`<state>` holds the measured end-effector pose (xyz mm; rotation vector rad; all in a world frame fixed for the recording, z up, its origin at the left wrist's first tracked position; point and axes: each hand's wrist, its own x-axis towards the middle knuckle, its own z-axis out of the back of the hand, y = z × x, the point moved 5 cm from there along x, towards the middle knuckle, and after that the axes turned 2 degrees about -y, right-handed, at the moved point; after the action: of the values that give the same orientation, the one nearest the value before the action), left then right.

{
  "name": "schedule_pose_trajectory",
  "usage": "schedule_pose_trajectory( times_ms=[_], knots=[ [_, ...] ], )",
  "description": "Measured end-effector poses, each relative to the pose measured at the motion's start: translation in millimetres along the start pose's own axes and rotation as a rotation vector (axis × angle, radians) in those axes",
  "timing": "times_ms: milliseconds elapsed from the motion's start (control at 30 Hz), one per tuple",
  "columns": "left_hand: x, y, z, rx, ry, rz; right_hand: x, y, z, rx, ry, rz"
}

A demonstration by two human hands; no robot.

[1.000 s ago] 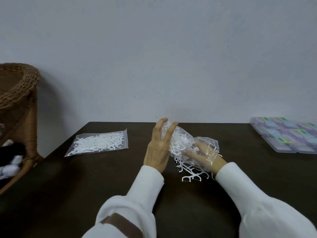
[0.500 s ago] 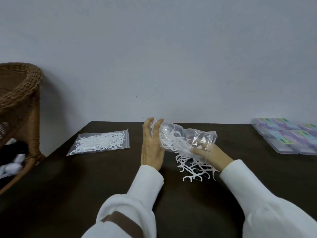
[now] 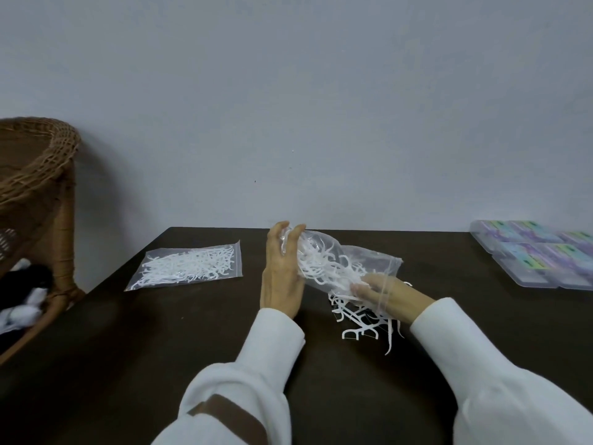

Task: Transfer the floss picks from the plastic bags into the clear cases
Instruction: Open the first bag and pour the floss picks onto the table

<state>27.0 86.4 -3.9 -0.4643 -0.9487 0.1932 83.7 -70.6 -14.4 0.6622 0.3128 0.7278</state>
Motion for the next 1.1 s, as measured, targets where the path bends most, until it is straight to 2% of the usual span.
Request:
schedule_pose_trajectory(
  times_ms=[200,467,667,833,1000,1100],
  knots=[
    [3,10,9,0.009,-0.042,0.105,-1,-16,5,0.111,-0.024,0.027],
    [3,31,14,-0.039,-0.127,0.251,1,-16,22,0.165,-0.139,0.11],
    [3,38,18,-0.138,-0.201,0.494,-1,-21,32,0.273,-0.219,0.129],
    [1,49,20,-0.243,-0.277,0.646,1,-27,38,0.295,-0.303,0.105],
    [-1,56,21,-0.303,-0.327,0.758,5,-40,32,0.24,-0.28,0.019],
    [0,56,19,-0.318,-0.334,0.756,7,-45,27,0.162,-0.265,-0.023]
  ],
)
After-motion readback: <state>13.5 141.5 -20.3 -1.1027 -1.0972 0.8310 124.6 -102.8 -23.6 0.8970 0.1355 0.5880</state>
